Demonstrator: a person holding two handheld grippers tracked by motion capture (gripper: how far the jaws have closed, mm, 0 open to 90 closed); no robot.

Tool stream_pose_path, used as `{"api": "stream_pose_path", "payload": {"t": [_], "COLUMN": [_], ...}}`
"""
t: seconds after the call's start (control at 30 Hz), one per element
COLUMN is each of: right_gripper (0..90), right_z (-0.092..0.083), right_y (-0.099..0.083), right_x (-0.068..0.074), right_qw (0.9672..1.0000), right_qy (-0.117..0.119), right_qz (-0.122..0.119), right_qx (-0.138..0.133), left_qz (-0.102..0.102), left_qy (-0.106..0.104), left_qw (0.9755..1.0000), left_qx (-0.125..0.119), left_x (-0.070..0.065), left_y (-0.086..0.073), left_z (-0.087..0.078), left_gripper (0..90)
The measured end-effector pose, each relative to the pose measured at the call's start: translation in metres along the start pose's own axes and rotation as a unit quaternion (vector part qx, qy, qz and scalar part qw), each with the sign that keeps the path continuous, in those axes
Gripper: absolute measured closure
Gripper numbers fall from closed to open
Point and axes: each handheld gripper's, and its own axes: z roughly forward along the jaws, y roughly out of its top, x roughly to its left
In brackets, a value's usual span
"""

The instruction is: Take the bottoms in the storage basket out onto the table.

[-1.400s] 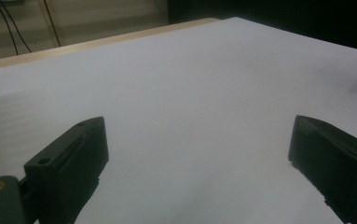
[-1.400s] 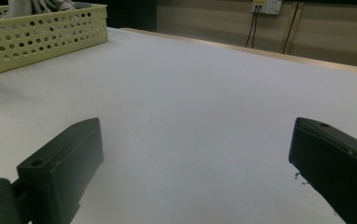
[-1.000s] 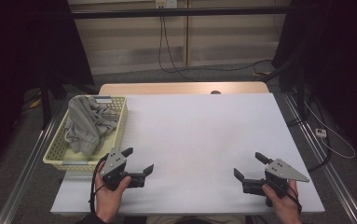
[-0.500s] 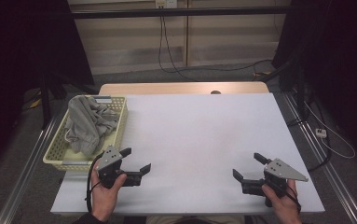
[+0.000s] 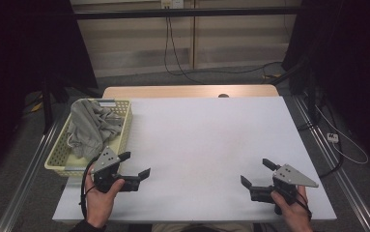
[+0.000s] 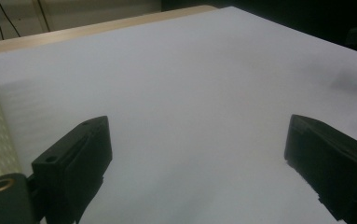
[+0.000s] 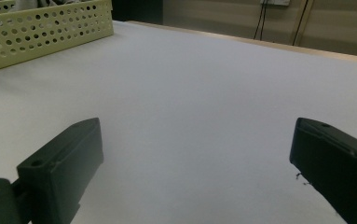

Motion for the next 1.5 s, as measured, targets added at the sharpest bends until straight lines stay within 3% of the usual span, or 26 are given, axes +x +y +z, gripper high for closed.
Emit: {"api": "stream_pose_path", "payload": {"t": [0.23, 0.27, 0.33, 0.5, 0.67, 0.73, 1.03, 1.13, 1.27, 1.33, 1.4, 1.5], "right_gripper": [2.6, 2.7, 2.6, 2.6, 2.7, 2.7, 2.6, 2.6, 2.6, 2.6, 2.6, 2.5], "right_z": [0.000, 0.001, 0.002, 0.005, 0.008, 0.010, 0.010, 0.010, 0.009, 0.008, 0.007, 0.008], "right_y": [0.000, 0.000, 0.001, 0.001, 0.002, 0.003, 0.002, 0.002, 0.002, 0.002, 0.002, 0.002], "right_x": [0.000, 0.000, 0.001, 0.002, 0.002, 0.003, 0.002, 0.003, 0.004, 0.004, 0.004, 0.005], "right_qw": [1.0000, 1.0000, 1.0000, 1.0000, 0.9999, 0.9999, 0.9999, 0.9999, 0.9998, 0.9998, 0.9998, 0.9998], "right_qy": [0.000, 0.001, 0.001, 0.006, 0.007, 0.011, 0.011, 0.011, 0.013, 0.014, 0.014, 0.014], "right_qz": [-0.002, -0.002, -0.003, -0.003, -0.002, -0.006, -0.007, -0.007, -0.010, -0.010, -0.011, -0.011], "right_qx": [0.001, 0.001, 0.002, 0.005, 0.007, 0.007, 0.007, 0.007, 0.009, 0.008, 0.007, 0.007], "left_qz": [0.000, -0.001, -0.006, -0.019, -0.039, -0.038, -0.037, -0.047, -0.058, -0.060, -0.047, -0.048], "left_qy": [0.005, 0.022, 0.025, 0.017, 0.045, 0.052, 0.055, 0.051, 0.068, 0.066, 0.092, 0.102], "left_qw": [1.0000, 0.9998, 0.9996, 0.9997, 0.9982, 0.9979, 0.9977, 0.9975, 0.9957, 0.9956, 0.9940, 0.9931], "left_qx": [-0.001, 0.002, 0.010, -0.001, -0.006, -0.004, 0.011, 0.007, 0.023, 0.029, 0.035, 0.032], "left_x": [0.008, 0.010, 0.012, 0.023, 0.037, 0.041, 0.056, 0.063, 0.071, 0.073, 0.077, 0.081], "left_y": [0.002, 0.000, -0.001, 0.001, 0.001, 0.000, 0.003, 0.007, 0.013, 0.014, 0.017, 0.020], "left_z": [-0.005, -0.007, -0.009, -0.024, -0.035, -0.037, -0.042, -0.044, -0.047, -0.048, -0.049, -0.049], "left_gripper": [8.4, 8.3, 8.9, 9.2, 6.4, 5.0, 5.0, 3.9, 2.9, 3.4, 4.0, 4.1]}}
